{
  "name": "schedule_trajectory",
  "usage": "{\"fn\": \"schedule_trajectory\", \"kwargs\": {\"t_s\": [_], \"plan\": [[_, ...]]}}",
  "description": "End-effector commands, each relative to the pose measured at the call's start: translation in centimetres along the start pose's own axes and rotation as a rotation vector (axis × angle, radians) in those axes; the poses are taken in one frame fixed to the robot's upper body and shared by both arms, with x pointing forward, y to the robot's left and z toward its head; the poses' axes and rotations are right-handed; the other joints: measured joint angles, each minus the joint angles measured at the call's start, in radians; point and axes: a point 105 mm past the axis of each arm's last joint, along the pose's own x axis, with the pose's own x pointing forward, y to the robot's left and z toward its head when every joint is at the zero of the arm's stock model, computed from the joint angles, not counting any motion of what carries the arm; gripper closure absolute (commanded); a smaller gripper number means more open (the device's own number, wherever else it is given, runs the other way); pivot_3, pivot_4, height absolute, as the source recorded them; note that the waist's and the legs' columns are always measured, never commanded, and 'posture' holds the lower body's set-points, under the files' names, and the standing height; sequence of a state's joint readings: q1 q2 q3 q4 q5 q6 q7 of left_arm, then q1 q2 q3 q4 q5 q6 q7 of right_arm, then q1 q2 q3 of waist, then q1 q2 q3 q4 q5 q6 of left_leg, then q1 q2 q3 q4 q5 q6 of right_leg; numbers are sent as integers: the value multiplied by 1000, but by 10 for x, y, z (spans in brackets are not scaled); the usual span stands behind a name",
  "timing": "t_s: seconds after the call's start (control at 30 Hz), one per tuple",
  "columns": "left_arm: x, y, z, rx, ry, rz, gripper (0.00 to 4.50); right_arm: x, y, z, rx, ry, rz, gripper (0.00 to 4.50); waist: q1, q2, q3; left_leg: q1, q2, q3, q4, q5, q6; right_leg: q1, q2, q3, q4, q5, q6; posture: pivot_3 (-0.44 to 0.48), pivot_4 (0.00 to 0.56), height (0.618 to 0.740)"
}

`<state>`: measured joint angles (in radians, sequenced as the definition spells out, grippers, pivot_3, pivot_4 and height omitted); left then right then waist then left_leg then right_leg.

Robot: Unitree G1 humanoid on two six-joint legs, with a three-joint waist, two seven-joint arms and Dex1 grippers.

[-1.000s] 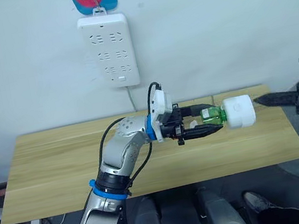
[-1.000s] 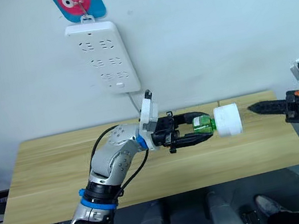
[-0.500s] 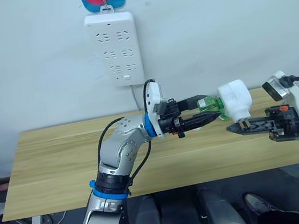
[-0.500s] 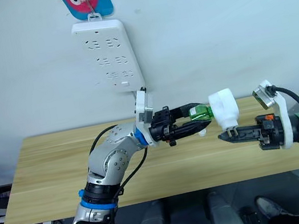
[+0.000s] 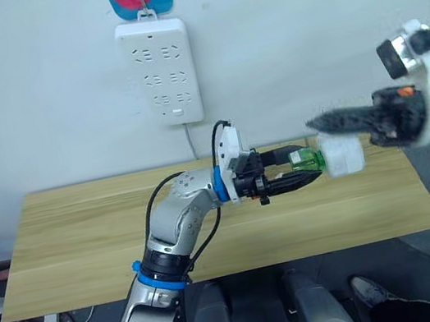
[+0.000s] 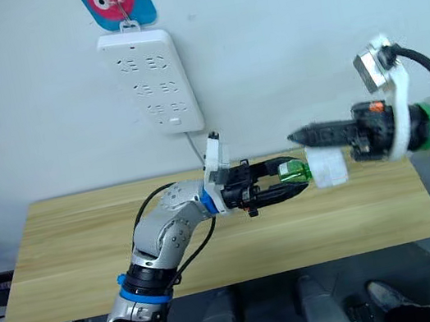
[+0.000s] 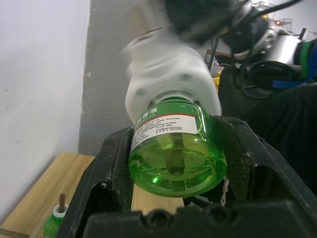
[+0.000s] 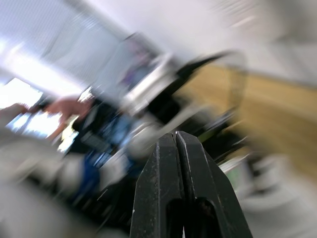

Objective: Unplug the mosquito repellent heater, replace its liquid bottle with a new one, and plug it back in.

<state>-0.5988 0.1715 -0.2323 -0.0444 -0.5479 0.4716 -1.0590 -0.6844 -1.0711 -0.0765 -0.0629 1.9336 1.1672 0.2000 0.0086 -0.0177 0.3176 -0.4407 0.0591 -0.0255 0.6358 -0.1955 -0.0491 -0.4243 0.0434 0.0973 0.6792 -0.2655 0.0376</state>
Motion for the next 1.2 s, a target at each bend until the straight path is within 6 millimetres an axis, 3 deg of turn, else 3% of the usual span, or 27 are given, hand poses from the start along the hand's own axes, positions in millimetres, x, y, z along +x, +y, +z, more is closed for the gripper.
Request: {"fn": "schedule_trajectory", "kwargs": {"t_s": [0.03,0.2,0.4,0.6,0.73,0.8,1.0,1.2], "plan": [[4,-10,8,33,-25,-50,2167,-8,-35,19,-41,-78,-237,4439,2,0,0,-1,0,0,0,0,0,0,0,0,0,0,0,114,256,740],[-1,-13,9,12,-19,-60,2167,-25,-62,18,-52,-102,-373,4439,13,0,0,-3,0,0,0,0,0,-2,0,-1,0,0,-1,121,256,740],[-2,-9,11,-4,-26,-37,2167,-25,-62,-11,-15,-18,-324,4439,15,1,0,-3,0,-1,0,0,0,-2,0,-1,0,1,-2,122,258,740],[0,2,17,-10,-52,19,2167,-19,-46,-54,67,84,-228,4439,15,1,-1,-3,0,-1,3,0,0,-2,0,-1,1,0,0,122,258,740],[-2,13,14,-11,-40,77,2167,-17,-8,-79,120,161,-63,4439,14,1,-1,-4,0,-1,5,0,0,-1,0,-1,1,0,0,119,264,740],[-3,15,10,-12,-26,85,2167,-15,3,-78,111,155,-7,4439,12,1,-1,-4,0,-1,7,0,0,-1,0,-1,1,0,1,115,266,740],[-3,14,1,-7,10,78,2167,-10,22,-52,45,77,152,4439,8,1,-1,-4,0,-1,10,0,0,-1,0,0,1,4,4,100,270,740],[-2,6,-8,8,57,22,2167,0,18,-30,15,-3,126,4439,9,1,-1,-5,0,-1,10,0,0,0,0,0,1,4,4,96,270,740]]}}
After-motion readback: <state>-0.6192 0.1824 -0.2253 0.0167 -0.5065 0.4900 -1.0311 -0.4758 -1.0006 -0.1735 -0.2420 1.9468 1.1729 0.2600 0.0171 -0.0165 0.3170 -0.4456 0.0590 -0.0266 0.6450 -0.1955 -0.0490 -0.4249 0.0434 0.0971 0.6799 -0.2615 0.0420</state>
